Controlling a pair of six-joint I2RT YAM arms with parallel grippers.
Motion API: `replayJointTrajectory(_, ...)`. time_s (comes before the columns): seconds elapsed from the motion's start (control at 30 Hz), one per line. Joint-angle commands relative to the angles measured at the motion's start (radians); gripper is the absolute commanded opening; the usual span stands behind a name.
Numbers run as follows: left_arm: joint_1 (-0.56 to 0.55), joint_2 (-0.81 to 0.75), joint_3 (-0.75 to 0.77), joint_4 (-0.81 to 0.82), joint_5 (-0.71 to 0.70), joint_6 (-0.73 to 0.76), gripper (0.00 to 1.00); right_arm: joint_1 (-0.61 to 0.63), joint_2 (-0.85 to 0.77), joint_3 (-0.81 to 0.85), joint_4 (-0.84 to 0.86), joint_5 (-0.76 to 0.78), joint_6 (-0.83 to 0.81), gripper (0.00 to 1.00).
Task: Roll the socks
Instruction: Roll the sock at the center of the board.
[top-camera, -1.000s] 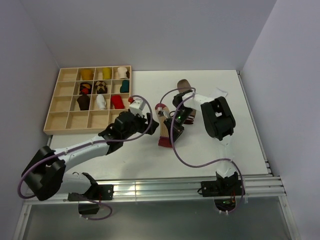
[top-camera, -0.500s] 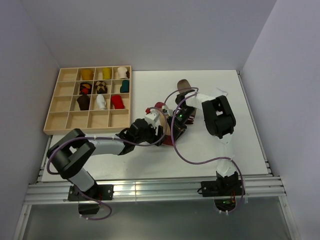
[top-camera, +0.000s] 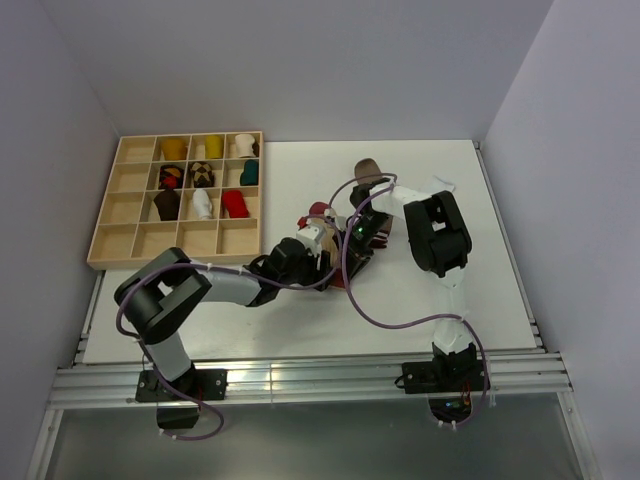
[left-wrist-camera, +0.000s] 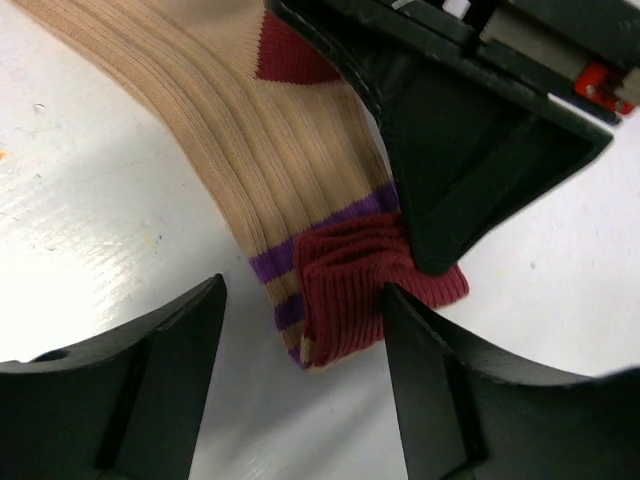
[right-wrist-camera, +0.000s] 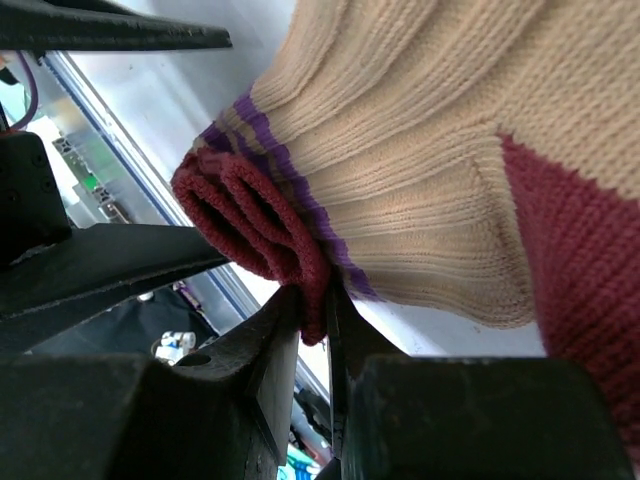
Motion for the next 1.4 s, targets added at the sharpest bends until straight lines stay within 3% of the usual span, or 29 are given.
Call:
replayJointTrajectory(0.0,-0.010,0.018,0.050,0.007,-0.061,-0.057,0.66,0.001,0.000,0.028,0.036,0.027,0.017,0.22)
replayJointTrajectory(0.13,-0.014,0.056,0.082,-0.083,-0.116,-0.109,0.51,0.003,-0.016,0.012,0.049,0.042,0.022,0.24)
replayJointTrajectory(0.17,-0.015,0.063,0.099,-0.098,-0.122,-0.117,0.43,0.003,-0.032,0.006,0.059,0.051,0.029,0.25)
replayJointTrajectory(0.3,-0.015,0.092,0.125,-0.166,-0.136,-0.141,0.30,0.003,-0.108,-0.032,0.129,0.093,0.042,0.43)
replayJointTrajectory(0.37,-0.015,0.102,0.140,-0.212,-0.138,-0.159,0.19,0.001,-0.175,-0.069,0.167,0.126,0.057,0.49)
replayJointTrajectory(0.63,-0.015,0.084,0.232,-0.460,-0.113,-0.196,0.18,-0.129,-0.427,-0.187,0.350,0.168,0.109,0.56)
replayJointTrajectory(0.77,-0.014,0.098,0.338,-0.627,-0.092,-0.218,0.18,-0.169,-0.629,-0.317,0.530,0.226,0.060,0.48)
replayJointTrajectory(0.93,0.000,0.147,0.447,-0.817,-0.029,-0.235,0.11,-0.157,-0.835,-0.518,0.683,0.255,-0.027,0.48)
replayJointTrajectory(1.03,0.005,0.178,0.518,-0.902,0.011,-0.235,0.09,-0.092,-0.980,-0.636,0.769,0.339,-0.137,0.49)
replayJointTrajectory(1.13,0.017,0.205,0.554,-0.939,0.071,-0.238,0.09,0.061,-1.069,-0.772,0.865,0.434,-0.239,0.51)
replayJointTrajectory(1.23,0.040,0.237,0.581,-0.953,0.173,-0.239,0.09,0.167,-1.111,-0.856,0.925,0.444,-0.309,0.59)
replayJointTrajectory(1.37,0.081,0.273,0.602,-0.959,0.313,-0.247,0.09,0.250,-1.090,-0.890,0.944,0.479,-0.368,0.59)
